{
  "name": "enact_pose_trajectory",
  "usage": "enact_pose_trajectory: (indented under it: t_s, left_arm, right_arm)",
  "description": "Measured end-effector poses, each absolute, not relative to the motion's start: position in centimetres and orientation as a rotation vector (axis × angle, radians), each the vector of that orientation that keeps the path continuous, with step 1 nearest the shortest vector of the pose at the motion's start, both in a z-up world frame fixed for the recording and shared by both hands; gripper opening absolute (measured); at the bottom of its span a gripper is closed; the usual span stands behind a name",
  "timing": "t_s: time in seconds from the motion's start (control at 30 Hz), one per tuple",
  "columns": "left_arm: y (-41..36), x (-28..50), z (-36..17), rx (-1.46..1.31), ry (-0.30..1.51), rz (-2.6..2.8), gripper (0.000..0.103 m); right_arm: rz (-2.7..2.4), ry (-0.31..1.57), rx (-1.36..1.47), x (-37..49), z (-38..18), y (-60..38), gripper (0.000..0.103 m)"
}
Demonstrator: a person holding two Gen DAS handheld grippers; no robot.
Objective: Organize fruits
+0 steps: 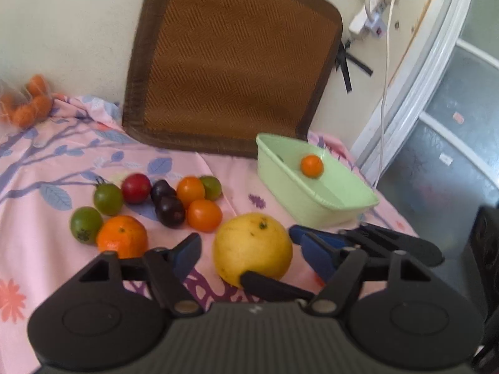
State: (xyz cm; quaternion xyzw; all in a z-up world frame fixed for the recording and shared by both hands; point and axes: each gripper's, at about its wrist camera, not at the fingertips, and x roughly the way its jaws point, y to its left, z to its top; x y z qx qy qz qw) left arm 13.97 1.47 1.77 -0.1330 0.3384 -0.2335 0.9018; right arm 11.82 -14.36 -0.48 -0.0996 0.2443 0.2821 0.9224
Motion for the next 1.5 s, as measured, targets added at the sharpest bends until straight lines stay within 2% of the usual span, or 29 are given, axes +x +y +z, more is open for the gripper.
enact_pose_trajectory:
  t_s: [0.17, 0.4, 0.63, 0.67, 0.7, 0.73, 0.9, 1.03, 1.17, 1.37, 1.5]
  left_arm:
    - [0.7, 13.9, 2.7, -0.311, 0.703, -0.471, 0.055]
    - [-6.5, 17.0, 8.3, -0.248, 0.556, -0.617, 0.056]
    - [-14.5, 23.6, 5.1, -0.28, 0.685, -0.683, 0.054]
    - [-15.2, 24.0, 4.4, -0.28, 0.702, -0.684, 0.054]
    - [-15.8, 24.3, 4.0, -0.273, 0.714, -0.683, 0.055]
    - [-16.2, 24.3, 3.7, -0.268, 0.711, -0.678, 0.056]
    - [-16.5, 24.0, 4.1, -0.25, 0.691, -0.643, 0.055]
    - [-12.8, 19.9, 7.0, -0.242, 0.586, -0.588, 0.056]
    - [-6.3, 11.4, 9.7, -0.103, 0.452, -0.421, 0.058]
    - [2.3, -0.5, 9.5, -0.015, 0.486, -0.052, 0.058]
    - [5.4, -4.5, 9.7, -0.034, 0.497, 0.1, 0.058]
  right_arm:
    - [0.566, 0.528, -0.133, 11.9, -0.4, -14.8, 0.06]
    - [0.386, 0.28, -0.119, 10.3, 3.8, -19.7, 0.06]
    - [0.197, 0.359, -0.105, 15.2, 2.1, -25.6, 0.06]
    - [0.178, 0.367, -0.108, 15.7, 1.8, -26.0, 0.058]
    - [0.165, 0.367, -0.107, 15.8, 1.6, -26.6, 0.038]
    - [0.161, 0.36, -0.102, 16.0, 1.5, -26.8, 0.032]
    - [0.15, 0.358, -0.076, 16.2, 0.5, -27.6, 0.032]
    - [0.152, 0.322, -0.018, 15.5, 0.7, -29.0, 0.032]
    - [0.151, 0.273, 0.118, 14.7, 1.6, -30.8, 0.032]
    - [0.127, 0.255, 0.148, 14.1, 1.7, -30.5, 0.033]
    - [0.101, 0.242, 0.14, 14.4, 1.8, -30.5, 0.033]
